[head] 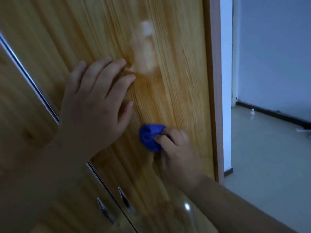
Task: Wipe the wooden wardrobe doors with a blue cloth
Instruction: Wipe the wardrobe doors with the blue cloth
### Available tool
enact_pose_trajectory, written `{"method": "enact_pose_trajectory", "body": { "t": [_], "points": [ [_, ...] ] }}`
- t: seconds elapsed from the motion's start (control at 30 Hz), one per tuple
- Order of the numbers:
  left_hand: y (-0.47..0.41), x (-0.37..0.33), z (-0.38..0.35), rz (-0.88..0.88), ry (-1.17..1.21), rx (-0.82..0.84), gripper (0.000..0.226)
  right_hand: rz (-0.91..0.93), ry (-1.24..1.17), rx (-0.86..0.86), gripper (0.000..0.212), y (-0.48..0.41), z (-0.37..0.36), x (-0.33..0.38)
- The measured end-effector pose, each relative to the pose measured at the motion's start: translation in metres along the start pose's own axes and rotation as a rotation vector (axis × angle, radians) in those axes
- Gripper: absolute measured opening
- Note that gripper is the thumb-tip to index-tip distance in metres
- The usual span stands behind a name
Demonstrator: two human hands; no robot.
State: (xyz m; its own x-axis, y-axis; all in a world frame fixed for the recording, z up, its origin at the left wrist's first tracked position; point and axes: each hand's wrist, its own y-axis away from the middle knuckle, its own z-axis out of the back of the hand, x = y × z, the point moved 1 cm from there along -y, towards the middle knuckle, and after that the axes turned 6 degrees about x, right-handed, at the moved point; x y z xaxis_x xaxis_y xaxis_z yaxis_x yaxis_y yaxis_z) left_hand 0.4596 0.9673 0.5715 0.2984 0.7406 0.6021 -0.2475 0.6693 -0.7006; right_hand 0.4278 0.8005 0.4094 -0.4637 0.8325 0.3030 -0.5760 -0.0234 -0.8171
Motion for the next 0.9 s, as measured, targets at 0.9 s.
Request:
{"method": "enact_pose_trajectory", "body": {
  "t": [0.9],
  "points": [
    [0.001,0.012,0.015,-0.150,-0.029,0.185,0.061,-0.378,0.081,-0.354,0.022,-0.029,0.043,-0.054]
  ]
}}
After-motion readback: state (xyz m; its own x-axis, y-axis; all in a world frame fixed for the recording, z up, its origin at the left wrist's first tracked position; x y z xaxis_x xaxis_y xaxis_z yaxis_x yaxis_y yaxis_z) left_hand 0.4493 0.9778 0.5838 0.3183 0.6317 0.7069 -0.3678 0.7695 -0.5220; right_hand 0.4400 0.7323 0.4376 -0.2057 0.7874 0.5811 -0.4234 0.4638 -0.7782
